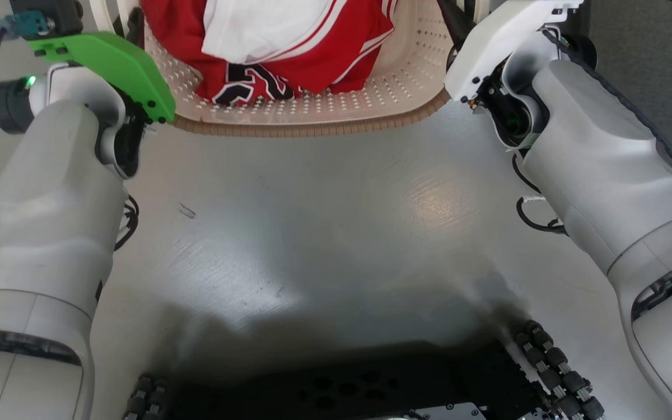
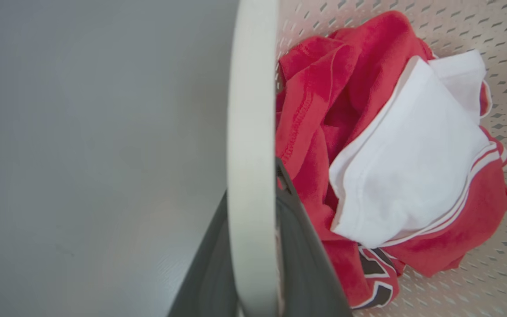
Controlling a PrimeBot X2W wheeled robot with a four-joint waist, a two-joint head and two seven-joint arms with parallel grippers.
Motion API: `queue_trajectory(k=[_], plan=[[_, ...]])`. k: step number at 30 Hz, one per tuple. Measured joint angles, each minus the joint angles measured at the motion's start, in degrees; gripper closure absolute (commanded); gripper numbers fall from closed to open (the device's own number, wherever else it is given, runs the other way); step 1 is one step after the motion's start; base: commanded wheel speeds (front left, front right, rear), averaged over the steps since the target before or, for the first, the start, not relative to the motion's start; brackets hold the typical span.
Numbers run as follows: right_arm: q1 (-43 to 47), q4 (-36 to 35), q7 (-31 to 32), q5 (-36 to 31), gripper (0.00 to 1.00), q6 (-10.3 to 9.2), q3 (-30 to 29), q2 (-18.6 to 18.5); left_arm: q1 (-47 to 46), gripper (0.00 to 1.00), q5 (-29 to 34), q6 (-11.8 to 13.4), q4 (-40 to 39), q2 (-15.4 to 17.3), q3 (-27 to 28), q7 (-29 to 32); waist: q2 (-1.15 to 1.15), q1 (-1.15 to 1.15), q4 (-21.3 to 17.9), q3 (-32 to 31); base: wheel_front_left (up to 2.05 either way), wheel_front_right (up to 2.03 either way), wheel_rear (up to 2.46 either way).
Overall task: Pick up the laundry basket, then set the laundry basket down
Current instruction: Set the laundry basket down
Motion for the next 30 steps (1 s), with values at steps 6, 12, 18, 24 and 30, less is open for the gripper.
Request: queue_trajectory(k=[6,12,18,24,30], plan=[[-0.2,-0.6,-1.2,0.9,1.00,-0.02,0.4,-0.1,-0.9,1.00,0.2,0.0,0.7,0.1,-0.1,-0.8,0.00,0.00,0.0,1.5,0.00,0.00,0.00],[-0.9,-0.7,-2.5,1.5,1.00,-0.02,0.4,-0.1,-2.0,1.00,0.4,0.0,1.3,0.0,-0.1,-1.6,0.00,0.00,0.2,2.7,0.00,0.00,0.00],[-1.4,-1.0,-3.7,2.2,1.00,-0.02,1.0,-0.4,-2.5,1.00,0.4,-0.1,1.6,0.0,-0.2,-3.5,0.00,0.00,0.2,3.4,0.00,0.00,0.00],[-1.4,-1.0,-4.3,3.1,1.00,-0.02,1.7,-0.4,-3.0,1.00,0.6,-0.6,2.3,0.1,-0.2,-4.1,0.00,-0.01,0.0,3.7,0.00,0.00,0.00],[-1.4,-1.0,-5.0,3.4,0.07,0.99,2.5,-0.5,-3.7,1.00,0.6,-1.4,3.6,0.3,-0.3,-4.3,0.00,-0.01,-0.2,3.7,0.00,0.00,0.00]])
